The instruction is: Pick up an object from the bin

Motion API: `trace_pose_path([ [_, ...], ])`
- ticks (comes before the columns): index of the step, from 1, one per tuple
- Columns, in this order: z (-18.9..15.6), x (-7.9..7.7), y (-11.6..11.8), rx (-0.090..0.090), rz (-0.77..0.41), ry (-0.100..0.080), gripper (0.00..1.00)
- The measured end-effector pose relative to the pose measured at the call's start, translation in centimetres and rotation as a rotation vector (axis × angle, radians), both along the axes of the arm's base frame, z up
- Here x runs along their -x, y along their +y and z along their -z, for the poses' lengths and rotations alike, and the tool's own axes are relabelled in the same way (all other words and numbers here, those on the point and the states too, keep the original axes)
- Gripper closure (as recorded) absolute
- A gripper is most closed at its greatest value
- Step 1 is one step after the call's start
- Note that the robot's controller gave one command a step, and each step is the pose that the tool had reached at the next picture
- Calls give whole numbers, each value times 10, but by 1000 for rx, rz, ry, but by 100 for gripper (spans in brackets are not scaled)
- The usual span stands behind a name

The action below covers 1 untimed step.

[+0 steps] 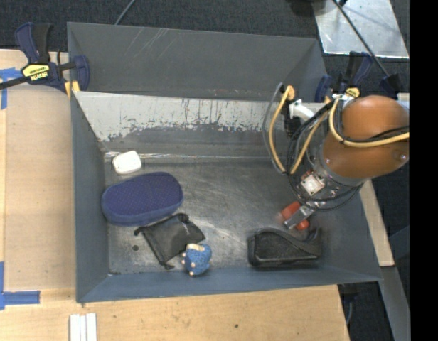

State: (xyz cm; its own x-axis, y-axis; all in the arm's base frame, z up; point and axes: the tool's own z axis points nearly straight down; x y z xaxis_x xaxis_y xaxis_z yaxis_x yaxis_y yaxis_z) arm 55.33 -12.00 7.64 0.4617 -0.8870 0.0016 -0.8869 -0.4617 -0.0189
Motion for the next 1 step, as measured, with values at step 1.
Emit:
trace_pose_path([
  [1,-142,-21,31,6,0,8,100],
])
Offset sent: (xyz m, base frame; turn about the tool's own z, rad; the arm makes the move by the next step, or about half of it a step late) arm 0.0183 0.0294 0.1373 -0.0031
